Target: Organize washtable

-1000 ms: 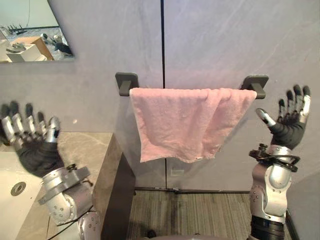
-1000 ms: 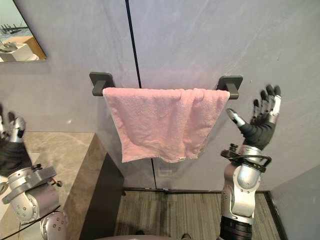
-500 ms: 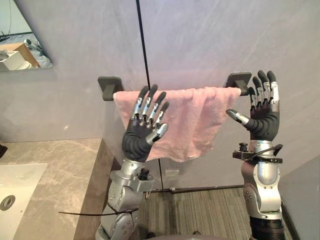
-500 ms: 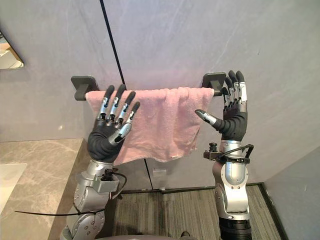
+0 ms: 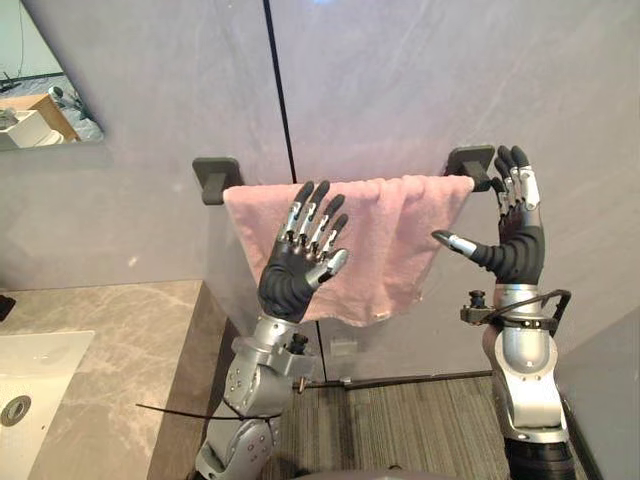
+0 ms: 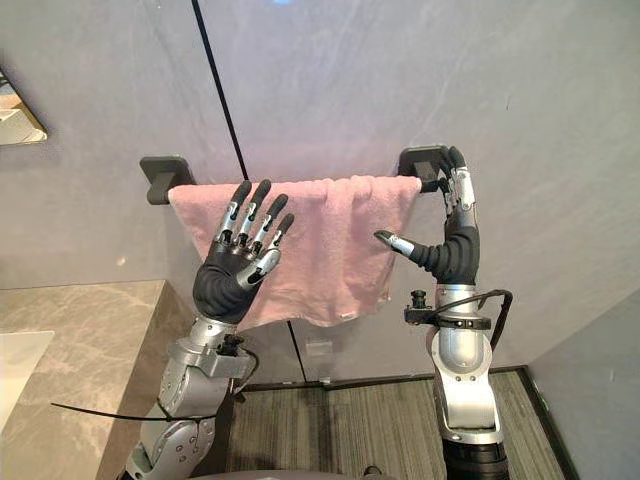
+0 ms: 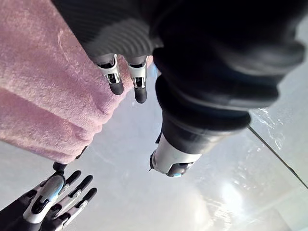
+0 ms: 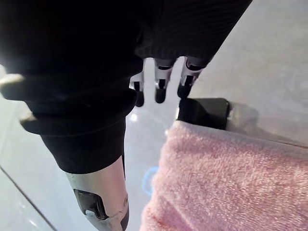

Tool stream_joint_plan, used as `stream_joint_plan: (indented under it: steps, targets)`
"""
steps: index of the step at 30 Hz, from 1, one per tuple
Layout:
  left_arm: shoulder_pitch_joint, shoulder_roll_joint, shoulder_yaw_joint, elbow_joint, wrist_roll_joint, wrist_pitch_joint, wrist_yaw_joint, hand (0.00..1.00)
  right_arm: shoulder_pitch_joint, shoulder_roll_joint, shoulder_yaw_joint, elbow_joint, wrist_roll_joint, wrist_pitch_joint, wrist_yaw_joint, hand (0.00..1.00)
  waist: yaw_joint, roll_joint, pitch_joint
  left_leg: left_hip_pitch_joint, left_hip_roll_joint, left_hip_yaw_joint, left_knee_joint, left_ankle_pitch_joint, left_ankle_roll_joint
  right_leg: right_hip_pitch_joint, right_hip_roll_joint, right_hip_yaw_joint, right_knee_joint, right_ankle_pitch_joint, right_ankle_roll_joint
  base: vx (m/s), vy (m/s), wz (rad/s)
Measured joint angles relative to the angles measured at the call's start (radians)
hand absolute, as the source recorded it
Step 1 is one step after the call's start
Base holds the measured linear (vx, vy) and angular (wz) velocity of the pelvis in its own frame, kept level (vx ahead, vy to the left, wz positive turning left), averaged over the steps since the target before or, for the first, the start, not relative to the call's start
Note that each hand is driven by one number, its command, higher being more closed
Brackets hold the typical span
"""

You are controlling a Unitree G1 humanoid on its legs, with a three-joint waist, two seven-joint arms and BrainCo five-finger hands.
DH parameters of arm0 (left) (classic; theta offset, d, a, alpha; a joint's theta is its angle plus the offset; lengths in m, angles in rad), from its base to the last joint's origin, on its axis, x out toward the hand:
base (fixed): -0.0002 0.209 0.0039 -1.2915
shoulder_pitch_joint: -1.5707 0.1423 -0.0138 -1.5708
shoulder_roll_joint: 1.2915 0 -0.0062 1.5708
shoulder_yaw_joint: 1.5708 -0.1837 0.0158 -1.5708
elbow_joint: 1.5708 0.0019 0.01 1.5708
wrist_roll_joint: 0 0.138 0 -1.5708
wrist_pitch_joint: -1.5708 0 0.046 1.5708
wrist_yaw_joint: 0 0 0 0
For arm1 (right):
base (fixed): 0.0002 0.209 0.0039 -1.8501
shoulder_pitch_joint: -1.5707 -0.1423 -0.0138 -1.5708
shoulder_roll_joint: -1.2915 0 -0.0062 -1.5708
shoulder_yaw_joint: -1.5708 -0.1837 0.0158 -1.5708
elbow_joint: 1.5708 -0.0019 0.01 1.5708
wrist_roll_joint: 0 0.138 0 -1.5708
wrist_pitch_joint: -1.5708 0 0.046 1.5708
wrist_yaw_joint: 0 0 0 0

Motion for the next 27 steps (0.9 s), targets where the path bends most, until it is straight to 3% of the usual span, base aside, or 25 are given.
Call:
stream_joint_plan:
  steps: [5,11,18,22,27]
  targets:
    - [0.012,-0.002,0.054,0.000,0.002,-0.006,0.037,0.00,0.039,0.050,-0.016,-0.005,-0.116,0.009,-0.086,0.00,-0.001,0.000,0.000,0.002,-0.007,-0.001,0.000,0.000,0.000,0.000,-0.008,-0.001,0.004,0.000,0.000,-0.02,0.006,0.01]
    - [0.033,-0.003,0.061,0.000,0.001,-0.009,0.041,0.00,0.038,0.083,-0.037,-0.090,-0.122,0.007,-0.123,0.00,0.000,-0.002,0.001,0.006,-0.012,-0.006,0.000,0.000,0.001,0.000,-0.020,-0.003,0.016,-0.003,0.005,-0.01,0.005,0.01]
    - [0.040,-0.004,0.046,0.000,0.001,-0.011,0.043,0.00,-0.011,0.084,0.047,-0.128,-0.146,-0.007,-0.159,0.00,0.001,-0.010,0.001,0.009,-0.013,-0.008,0.000,0.001,0.001,0.003,-0.021,-0.004,0.019,-0.004,0.005,0.00,-0.001,0.00]
    - [0.039,-0.007,0.022,0.000,-0.001,-0.011,0.039,0.00,-0.017,0.081,0.111,-0.153,-0.065,-0.024,-0.085,0.00,0.001,-0.014,0.002,0.010,-0.013,-0.021,0.000,0.001,0.001,0.011,-0.021,-0.019,0.018,-0.004,0.006,-0.01,-0.011,0.10]
    - [0.039,-0.009,0.022,0.000,-0.003,-0.010,0.015,0.00,-0.023,0.075,0.200,-0.152,0.120,-0.050,0.083,0.00,0.006,-0.027,0.004,0.014,-0.013,-0.032,-0.001,0.001,0.001,0.021,-0.021,-0.028,0.019,-0.009,0.007,-0.01,-0.010,0.06]
